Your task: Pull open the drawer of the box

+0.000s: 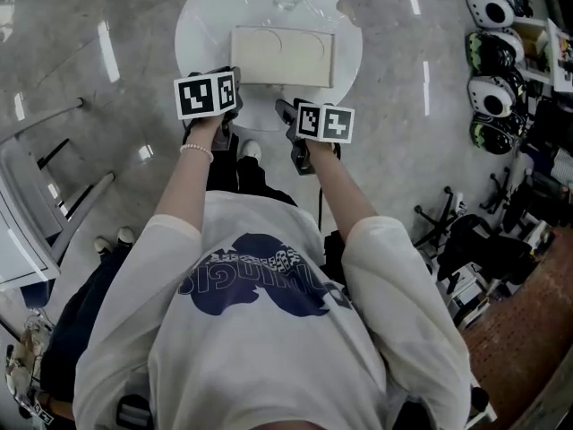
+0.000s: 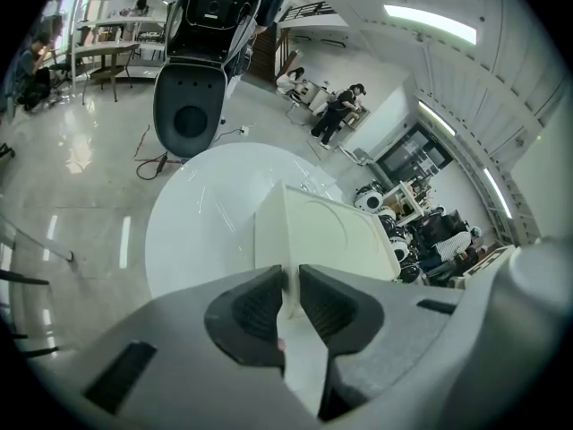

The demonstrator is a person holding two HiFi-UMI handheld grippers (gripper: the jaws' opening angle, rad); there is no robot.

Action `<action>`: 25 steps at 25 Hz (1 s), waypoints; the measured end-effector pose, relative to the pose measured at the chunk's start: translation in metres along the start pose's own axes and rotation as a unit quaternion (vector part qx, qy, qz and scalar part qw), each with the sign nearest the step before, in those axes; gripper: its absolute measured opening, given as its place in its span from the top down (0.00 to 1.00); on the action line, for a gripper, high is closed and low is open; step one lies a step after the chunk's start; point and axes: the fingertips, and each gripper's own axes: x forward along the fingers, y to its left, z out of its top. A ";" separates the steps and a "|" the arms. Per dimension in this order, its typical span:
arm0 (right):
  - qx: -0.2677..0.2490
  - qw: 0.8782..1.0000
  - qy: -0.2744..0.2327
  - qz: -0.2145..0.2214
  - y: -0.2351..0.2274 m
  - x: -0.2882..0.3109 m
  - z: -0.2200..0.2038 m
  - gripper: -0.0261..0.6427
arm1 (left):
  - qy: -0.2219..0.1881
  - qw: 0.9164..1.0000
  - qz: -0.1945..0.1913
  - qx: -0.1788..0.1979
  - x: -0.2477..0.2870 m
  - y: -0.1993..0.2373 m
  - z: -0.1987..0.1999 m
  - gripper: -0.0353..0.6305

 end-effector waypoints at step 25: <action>0.058 0.991 0.117 0.013 -0.005 0.059 0.014 0.69 | -0.002 1.000 -0.003 -0.018 -0.001 0.005 0.002 0.85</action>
